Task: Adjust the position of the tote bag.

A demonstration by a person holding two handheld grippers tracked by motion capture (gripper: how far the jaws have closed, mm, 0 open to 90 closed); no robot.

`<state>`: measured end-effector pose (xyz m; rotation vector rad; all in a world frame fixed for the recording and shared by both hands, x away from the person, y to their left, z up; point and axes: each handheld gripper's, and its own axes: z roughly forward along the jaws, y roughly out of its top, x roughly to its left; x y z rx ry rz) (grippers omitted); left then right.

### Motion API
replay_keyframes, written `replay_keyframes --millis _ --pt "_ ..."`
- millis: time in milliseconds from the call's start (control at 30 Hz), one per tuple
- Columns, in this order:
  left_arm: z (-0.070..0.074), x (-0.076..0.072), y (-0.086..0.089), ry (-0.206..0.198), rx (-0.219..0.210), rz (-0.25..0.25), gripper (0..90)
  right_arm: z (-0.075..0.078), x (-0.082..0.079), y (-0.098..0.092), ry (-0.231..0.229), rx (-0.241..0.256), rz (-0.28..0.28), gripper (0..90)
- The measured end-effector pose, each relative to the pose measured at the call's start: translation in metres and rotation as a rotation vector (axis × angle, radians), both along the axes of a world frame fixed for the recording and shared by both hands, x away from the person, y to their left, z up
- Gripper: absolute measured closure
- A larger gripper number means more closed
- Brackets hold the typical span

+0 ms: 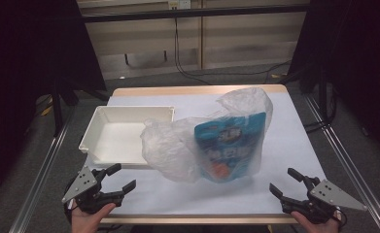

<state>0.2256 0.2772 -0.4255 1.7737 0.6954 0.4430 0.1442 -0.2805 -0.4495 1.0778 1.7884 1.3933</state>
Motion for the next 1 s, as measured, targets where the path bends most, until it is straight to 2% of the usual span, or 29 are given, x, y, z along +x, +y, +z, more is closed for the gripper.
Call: replay_keyframes --millis 167,300,367,567,600,700,800,900,933,967,1000 --pt "0.008 0.004 -0.003 -0.007 -0.023 -0.007 25.3 -0.001 0.003 -0.001 0.014 0.012 0.012 27.9" --pt "0.016 0.004 -0.011 -0.037 0.008 -0.042 32.3 -0.001 0.004 -0.002 0.022 0.012 0.024 32.5" --pt "0.020 0.006 -0.013 -0.028 0.000 -0.061 32.2 -0.001 0.004 -0.002 0.026 0.011 0.033 33.1" --pt "0.031 0.007 -0.019 -0.040 -0.010 -0.074 32.3 0.000 0.001 0.000 0.021 0.007 0.031 33.2" --pt "0.034 0.006 -0.021 -0.039 -0.024 -0.078 32.3 0.001 0.000 0.000 0.019 0.009 0.036 33.1" --pt "0.041 0.004 -0.024 -0.055 -0.006 -0.090 31.9 0.001 0.000 0.003 0.028 -0.006 0.043 32.1" --pt "0.047 0.006 -0.028 -0.047 -0.019 -0.115 31.7 0.001 0.000 0.004 0.029 -0.006 0.049 32.1" --pt "0.051 0.008 -0.027 -0.044 -0.014 -0.110 31.6 0.000 0.001 0.005 0.031 -0.005 0.052 31.8" --pt "0.053 0.010 -0.027 -0.044 -0.021 -0.125 31.6 0.000 0.001 0.005 0.031 -0.005 0.052 31.8" --pt "0.057 0.012 -0.027 -0.047 -0.020 -0.104 31.5 0.000 0.002 0.004 0.033 -0.009 0.047 31.6" --pt "0.057 0.012 -0.027 -0.047 -0.020 -0.104 31.4 0.000 0.002 0.004 0.033 -0.009 0.047 31.6"
